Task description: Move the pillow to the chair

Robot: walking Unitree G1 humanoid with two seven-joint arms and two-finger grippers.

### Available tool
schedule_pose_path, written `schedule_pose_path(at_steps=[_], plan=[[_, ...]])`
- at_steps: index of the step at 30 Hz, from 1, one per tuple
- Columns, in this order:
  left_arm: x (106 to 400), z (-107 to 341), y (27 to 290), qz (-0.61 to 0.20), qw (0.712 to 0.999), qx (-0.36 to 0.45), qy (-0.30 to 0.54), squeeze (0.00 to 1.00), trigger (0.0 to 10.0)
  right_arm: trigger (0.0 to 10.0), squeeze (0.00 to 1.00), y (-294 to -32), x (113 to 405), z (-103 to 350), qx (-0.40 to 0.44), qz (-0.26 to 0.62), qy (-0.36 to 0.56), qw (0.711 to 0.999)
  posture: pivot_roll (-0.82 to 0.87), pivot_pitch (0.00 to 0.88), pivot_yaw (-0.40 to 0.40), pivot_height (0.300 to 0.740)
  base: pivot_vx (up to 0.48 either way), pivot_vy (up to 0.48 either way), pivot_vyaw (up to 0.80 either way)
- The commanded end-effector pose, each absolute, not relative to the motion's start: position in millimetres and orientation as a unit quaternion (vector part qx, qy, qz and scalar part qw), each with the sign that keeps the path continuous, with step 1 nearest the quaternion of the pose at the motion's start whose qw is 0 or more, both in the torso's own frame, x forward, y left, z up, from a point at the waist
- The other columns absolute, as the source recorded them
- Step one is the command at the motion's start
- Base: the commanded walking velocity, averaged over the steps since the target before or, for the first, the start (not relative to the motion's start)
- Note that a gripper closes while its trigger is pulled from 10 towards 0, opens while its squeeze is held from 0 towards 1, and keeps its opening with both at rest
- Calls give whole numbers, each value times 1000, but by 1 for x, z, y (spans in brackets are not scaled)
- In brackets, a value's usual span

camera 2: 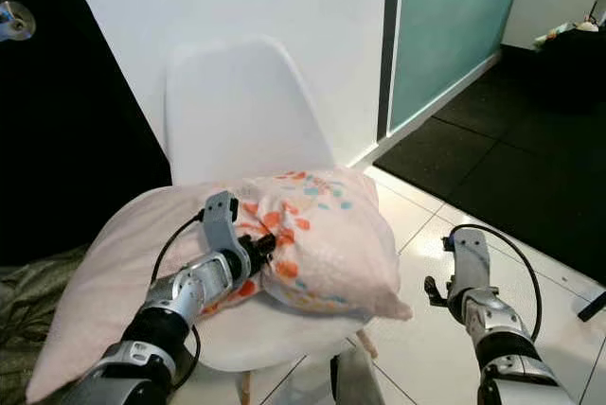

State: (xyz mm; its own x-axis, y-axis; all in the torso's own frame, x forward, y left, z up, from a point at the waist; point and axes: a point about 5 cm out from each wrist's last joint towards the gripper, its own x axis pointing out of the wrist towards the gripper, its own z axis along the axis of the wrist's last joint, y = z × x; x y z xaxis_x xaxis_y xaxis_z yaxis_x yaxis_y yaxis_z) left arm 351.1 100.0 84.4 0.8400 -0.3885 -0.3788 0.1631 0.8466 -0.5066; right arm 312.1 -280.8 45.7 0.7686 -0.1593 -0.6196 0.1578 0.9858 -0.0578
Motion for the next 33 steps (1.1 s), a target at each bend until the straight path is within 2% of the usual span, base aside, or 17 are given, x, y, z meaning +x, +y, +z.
schedule_pose_path(at_steps=[1, 8, 11, 16, 17, 18, 19, 21, 24, 27, 28, 29, 31, 33], plan=[[352, 83, 115, -134, 938, -215, 236, 1000, 10000, 10000, 0, -279, 314, 47, 0, -82, 325, 942, -320, 102, 98, 596, 0, 0, 0], [346, 77, 130, -127, 941, -176, 259, 1000, 10000, 10000, 0, -278, 315, 48, -1, -81, 324, 942, -311, 107, 94, 596, 0, 0, 0], [328, 67, 149, -135, 934, -137, 301, 1000, 10000, 10000, 0, -279, 315, 48, -4, -82, 325, 942, -302, 111, 96, 596, 0, 0, 0], [320, 65, 155, -140, 932, -122, 312, 1000, 10000, 10000, 0, -279, 315, 48, -4, -83, 324, 942, -294, 111, 94, 596, 0, 0, 0], [305, 65, 167, -156, 927, -104, 326, 1000, 10000, 10000, 0, -279, 315, 48, -4, -82, 325, 942, -275, 109, 86, 596, 0, 0, 0], [305, 65, 167, -156, 927, -104, 326, 1000, 10000, 10000, 0, -279, 315, 48, -4, -82, 325, 942, -275, 109, 86, 596, 0, 0, 0], [288, 65, 180, -171, 922, -72, 341, 1000, 10000, 10000, 0, -277, 315, 47, -4, -80, 326, 942, -264, 105, 80, 596, 0, 0, 0], [288, 65, 180, -171, 922, -72, 341, 1000, 10000, 10000, 0, -277, 315, 47, -4, -80, 326, 942, -264, 105, 80, 596, 0, 0, 0], [256, 78, 201, -217, 912, -29, 348, 1000, 10000, 10000, 0, -269, 318, 46, -6, -69, 327, 943, -239, 81, 66, 596, 0, 0, 0], [250, 85, 201, -247, 910, -32, 331, 1000, 10000, 10000, 0, -266, 319, 45, -7, -65, 327, 943, -236, 80, 65, 596, 0, 0, 0], [240, 87, 197, -290, 897, -23, 334, 1000, 10000, 10000, 0, -264, 320, 45, -6, -60, 325, 944, -235, 58, 59, 596, 0, 0, 0], [240, 87, 197, -290, 897, -23, 334, 1000, 10000, 10000, 0, -264, 320, 45, -6, -60, 325, 944, -235, 58, 59, 596, 0, 0, 0], [224, 85, 196, -343, 873, -7, 346, 1000, 10000, 10000, 0, -260, 321, 45, -4, -53, 322, 945, -233, 47, 56, 596, 0, 0, 0], [220, 84, 201, -348, 870, 0, 350, 1000, 10000, 10000, 0, -259, 322, 46, 1, -49, 318, 947, -230, 41, 58, 596, 0, 0, 0]])
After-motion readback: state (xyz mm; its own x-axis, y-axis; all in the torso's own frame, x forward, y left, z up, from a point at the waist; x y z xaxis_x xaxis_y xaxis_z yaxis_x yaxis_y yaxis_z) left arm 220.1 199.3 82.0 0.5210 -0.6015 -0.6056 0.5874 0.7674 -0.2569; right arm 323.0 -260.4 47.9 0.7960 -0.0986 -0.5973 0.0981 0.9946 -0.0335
